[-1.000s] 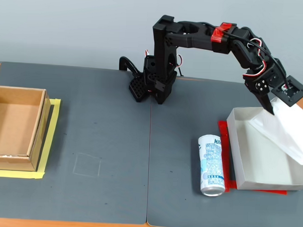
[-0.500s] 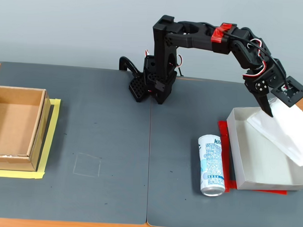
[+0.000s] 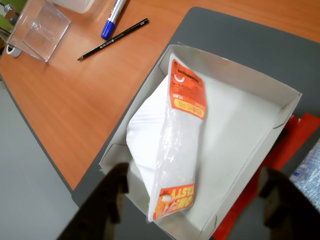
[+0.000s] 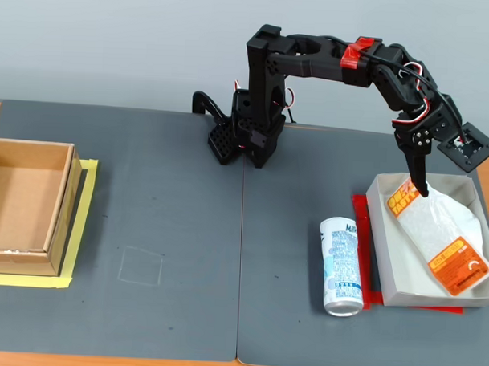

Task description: Pick the sandwich and put it in the gray box

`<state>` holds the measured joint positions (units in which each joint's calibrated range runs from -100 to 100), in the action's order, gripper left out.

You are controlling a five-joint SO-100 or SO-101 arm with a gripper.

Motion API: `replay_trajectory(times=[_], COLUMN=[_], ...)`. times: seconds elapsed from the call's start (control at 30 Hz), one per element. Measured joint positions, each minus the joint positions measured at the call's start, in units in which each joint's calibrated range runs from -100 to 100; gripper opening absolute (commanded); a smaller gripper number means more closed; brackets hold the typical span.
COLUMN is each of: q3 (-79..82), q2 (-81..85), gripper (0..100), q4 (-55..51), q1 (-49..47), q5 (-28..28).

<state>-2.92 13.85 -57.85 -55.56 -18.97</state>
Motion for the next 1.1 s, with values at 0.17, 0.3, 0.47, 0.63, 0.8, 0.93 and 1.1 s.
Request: replay_trajectory(times=[0.17, 0.3, 0.47, 0.63, 0.8, 0.93, 1.1], q3=[0.0, 3.7, 12.4, 24.0, 35.4, 42.9, 54.5], q2=[0.9, 5.5, 14.4, 25.4, 35.5, 42.3, 49.5], gripper=[27, 16, 2, 2, 2, 2, 2], q4=[-3.9, -8.1, -9.1, -9.1, -9.1, -8.0, -0.3], q1=[3.0, 7.8, 15.4, 23.9, 34.5, 40.6, 43.6], q5=[0.0, 1.4, 4.3, 6.2, 7.7, 11.5, 13.7])
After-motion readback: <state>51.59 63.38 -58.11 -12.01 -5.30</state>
